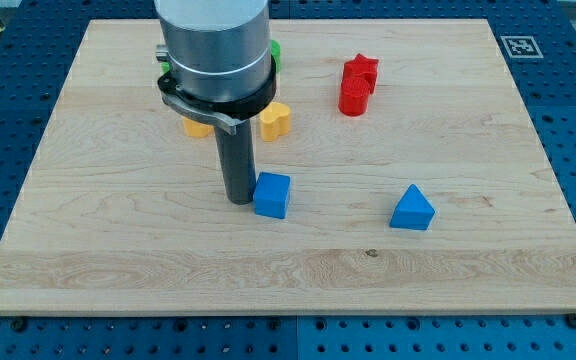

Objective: Put the blue cube towards the left side of the blue triangle

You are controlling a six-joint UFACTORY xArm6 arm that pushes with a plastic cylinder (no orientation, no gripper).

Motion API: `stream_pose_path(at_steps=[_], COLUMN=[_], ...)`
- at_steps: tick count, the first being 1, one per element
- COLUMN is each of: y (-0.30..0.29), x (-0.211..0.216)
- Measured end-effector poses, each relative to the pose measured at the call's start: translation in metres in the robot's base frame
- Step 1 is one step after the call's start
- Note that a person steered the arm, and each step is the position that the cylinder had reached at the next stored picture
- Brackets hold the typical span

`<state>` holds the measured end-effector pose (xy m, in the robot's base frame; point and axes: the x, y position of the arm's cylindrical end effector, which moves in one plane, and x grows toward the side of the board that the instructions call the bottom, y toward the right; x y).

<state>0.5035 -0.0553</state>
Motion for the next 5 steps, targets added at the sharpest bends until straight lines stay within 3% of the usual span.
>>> stream_pose_path(at_steps=[5], y=[0.048], x=[0.008])
